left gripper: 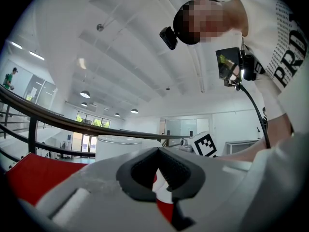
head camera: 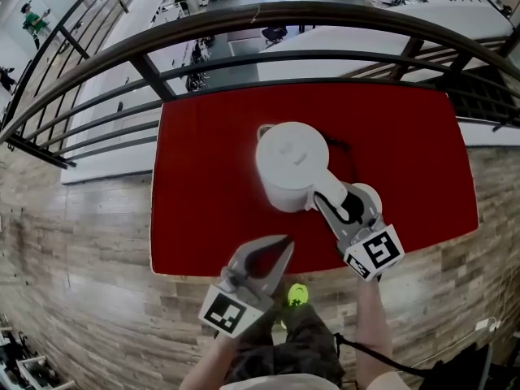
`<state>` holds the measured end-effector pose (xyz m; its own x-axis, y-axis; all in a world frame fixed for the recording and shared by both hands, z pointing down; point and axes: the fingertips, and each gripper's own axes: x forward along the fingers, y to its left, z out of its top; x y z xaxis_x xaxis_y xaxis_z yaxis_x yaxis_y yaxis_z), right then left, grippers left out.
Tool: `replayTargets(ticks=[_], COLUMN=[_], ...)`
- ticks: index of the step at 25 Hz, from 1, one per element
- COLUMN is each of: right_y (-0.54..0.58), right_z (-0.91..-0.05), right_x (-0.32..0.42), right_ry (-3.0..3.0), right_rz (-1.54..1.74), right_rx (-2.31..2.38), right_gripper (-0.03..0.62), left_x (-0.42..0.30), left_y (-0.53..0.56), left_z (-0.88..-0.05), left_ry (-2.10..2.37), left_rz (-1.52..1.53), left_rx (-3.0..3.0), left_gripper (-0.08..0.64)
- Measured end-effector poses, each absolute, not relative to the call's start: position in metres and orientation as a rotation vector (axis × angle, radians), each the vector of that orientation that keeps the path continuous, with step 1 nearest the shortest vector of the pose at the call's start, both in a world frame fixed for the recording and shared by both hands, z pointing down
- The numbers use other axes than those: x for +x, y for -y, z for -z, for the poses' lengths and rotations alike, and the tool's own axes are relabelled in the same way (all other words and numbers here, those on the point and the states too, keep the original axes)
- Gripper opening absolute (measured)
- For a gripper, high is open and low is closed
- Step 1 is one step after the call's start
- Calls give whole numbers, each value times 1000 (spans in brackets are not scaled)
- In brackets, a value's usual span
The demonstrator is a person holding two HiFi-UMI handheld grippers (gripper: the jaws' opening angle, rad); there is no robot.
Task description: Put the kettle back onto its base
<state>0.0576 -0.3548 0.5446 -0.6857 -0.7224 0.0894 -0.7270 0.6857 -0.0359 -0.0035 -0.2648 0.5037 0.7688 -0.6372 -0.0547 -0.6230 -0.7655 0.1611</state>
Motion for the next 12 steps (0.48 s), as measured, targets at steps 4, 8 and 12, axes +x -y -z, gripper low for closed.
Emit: replayTargets(ticks=[4,8,12], right_y=[353,343,336], right_z=[-532,-523,-512], right_x=[58,60,55], right_ry=[2850,2849,2845], right_rz=[-127,-118,-133], right_rx=[1246,1258,1252], right_gripper=[121,121,121], left_x=[-5,-4,-8], left_y=[261,257,256], left_z=[-501,-493,-481], left_ry=[1007,1007,1005], left_rz=[154,155,161], left_rx=[2823,2826,2833], left_gripper=[-6,-6,-6])
